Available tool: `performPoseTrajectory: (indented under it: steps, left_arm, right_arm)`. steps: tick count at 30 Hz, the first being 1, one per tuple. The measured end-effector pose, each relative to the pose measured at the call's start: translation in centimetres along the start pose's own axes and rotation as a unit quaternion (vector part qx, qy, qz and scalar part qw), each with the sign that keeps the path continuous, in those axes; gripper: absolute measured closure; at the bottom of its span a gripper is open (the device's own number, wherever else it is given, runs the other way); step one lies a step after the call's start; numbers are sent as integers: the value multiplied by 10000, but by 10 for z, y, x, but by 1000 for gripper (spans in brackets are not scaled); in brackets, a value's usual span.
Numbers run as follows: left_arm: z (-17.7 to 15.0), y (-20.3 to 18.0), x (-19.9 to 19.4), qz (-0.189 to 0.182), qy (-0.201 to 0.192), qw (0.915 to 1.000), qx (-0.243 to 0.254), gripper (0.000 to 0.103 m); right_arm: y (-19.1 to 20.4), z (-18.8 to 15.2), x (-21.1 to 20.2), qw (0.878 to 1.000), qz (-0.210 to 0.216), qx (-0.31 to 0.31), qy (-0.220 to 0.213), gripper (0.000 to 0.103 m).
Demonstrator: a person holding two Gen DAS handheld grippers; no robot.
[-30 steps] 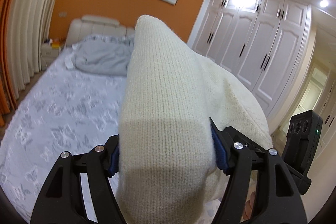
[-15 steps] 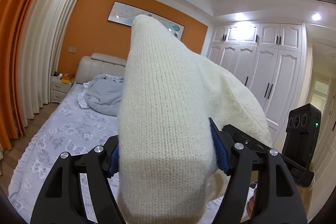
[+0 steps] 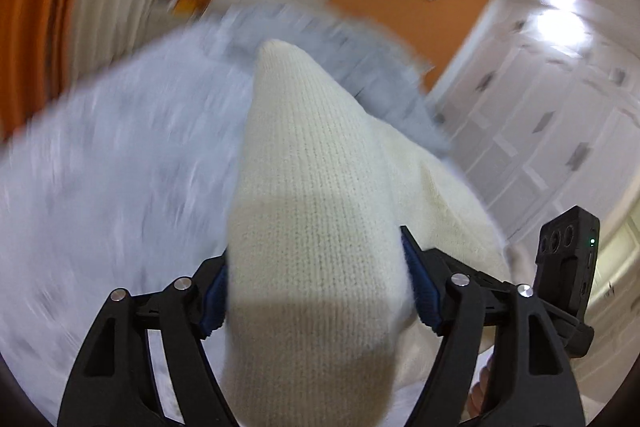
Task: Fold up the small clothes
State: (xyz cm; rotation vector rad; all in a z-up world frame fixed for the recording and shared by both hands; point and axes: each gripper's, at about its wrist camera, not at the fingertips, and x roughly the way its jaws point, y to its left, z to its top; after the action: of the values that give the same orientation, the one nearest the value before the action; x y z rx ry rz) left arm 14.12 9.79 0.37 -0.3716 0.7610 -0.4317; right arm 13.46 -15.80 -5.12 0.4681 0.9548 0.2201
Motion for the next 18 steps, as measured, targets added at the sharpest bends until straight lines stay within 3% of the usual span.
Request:
performPoseTrajectory:
  steps: [1, 2, 3, 5, 7, 9, 11, 14, 16, 18]
  left_arm:
    - [-25, 22, 33, 490, 545, 9971, -208, 33]
    - [-38, 34, 46, 760, 829, 9933, -278, 45]
    - [-50, 43, 51, 875, 1020, 9905, -280, 40]
    - [-59, 44, 26, 821, 646, 9945, -107, 38]
    - [-56, 36, 9, 1033, 726, 9919, 128, 38]
    - [-51, 21, -9, 1042, 676, 9918, 306, 38]
    - [-48, 5, -15, 1299, 672, 9882, 464, 38]
    - [-53, -3, 1, 1558, 937, 9820, 517, 38]
    - [-57, -1, 13, 1757, 1142, 9762, 561, 40]
    - [-60, 1, 25, 1823, 1390, 9717, 573, 42]
  right_arm:
    - [-15, -12, 18, 9986, -438, 122, 286, 56]
    - [-27, -24, 24, 9961, -756, 203, 402, 55]
    - [-40, -35, 14, 9980, -484, 334, 249, 54]
    - [-49, -44, -15, 9980, -377, 492, -84, 54]
    - [-43, -45, -46, 9977, -438, 389, -329, 56]
    - [-26, -43, -64, 9985, -287, 183, -422, 70]
    - [-11, -43, -61, 9993, -235, -5, -283, 80]
    - [5, -47, -25, 9974, -554, -433, 181, 82]
    - [-3, -56, 10, 9937, -754, -425, 708, 86]
    - [-8, -61, 20, 9929, -830, -376, 770, 90]
